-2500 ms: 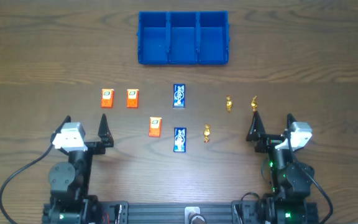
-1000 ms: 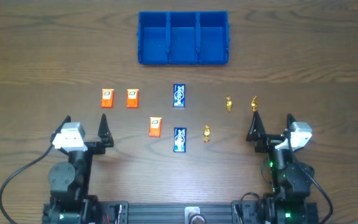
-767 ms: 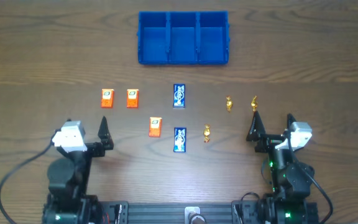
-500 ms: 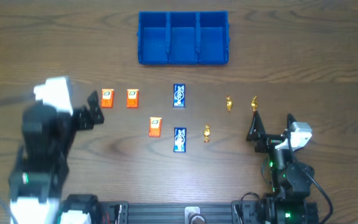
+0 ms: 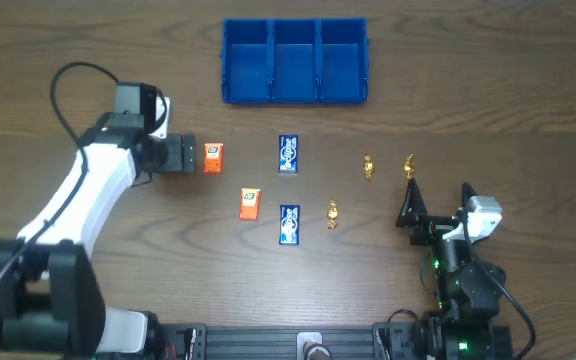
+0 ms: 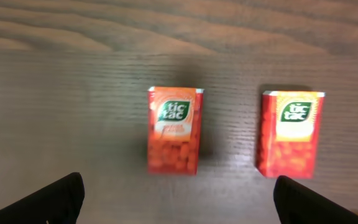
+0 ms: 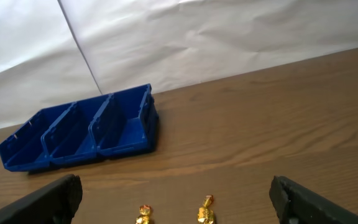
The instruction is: Sort Candies Into Trays
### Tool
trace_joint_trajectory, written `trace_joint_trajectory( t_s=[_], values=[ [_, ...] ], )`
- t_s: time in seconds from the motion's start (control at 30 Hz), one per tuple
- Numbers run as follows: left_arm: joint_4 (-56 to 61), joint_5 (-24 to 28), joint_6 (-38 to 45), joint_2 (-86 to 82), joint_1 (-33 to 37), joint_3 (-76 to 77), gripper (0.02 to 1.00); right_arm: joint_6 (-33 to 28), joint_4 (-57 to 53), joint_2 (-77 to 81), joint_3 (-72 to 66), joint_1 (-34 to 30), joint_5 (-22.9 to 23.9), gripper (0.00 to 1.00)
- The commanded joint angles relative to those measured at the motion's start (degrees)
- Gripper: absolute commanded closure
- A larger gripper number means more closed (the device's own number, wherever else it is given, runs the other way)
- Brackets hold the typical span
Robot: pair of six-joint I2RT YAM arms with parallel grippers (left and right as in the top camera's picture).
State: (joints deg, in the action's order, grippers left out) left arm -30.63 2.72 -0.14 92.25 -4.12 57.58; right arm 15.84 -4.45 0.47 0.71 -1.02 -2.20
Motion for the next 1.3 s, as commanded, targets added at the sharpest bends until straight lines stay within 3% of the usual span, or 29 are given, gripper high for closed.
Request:
trace_joint_trajectory(
  t_s=[0.03,0.37,0.6,0.9,1.03,1.13,1.3],
  values=[
    [1.81,1.36,3.26,4.9,0.37,0.83,0.064,-0.72,-0.13,-0.31,-0.26,-0.2,-0.48,0.003],
    [3.85,1.55,3.39,10.21,2.29,0.83,0.084,-0.72,-0.13,-0.31,-0.26,-0.2,-0.48,0.003],
    [6.01,1.79,3.34,11.28,2.23,0.83,0.194,-0.72,-0.13,-0.31,-0.26,-0.2,-0.48,0.003],
    [6.47,1.79,3.32,12.28,2.23,0.83,0.209,-0.72,-0.13,-0.31,-0.26,-0.2,-0.48,0.003],
    [6.51,1.81,3.1,12.39,2.23,0.83,0.325,-0.72,-0.13,-0.31,-0.26,-0.2,-0.48,0.003],
    [6.51,1.79,3.1,12.39,2.23,0.83,0.566,-0.72,-0.13,-0.31,-0.26,-0.2,-0.48,0.003],
    [6.54,1.84,2.19,12.37,2.23,0.83,0.68,-0.72,-0.13,-0.31,-0.26,-0.2,-0.48,0.003]
  ],
)
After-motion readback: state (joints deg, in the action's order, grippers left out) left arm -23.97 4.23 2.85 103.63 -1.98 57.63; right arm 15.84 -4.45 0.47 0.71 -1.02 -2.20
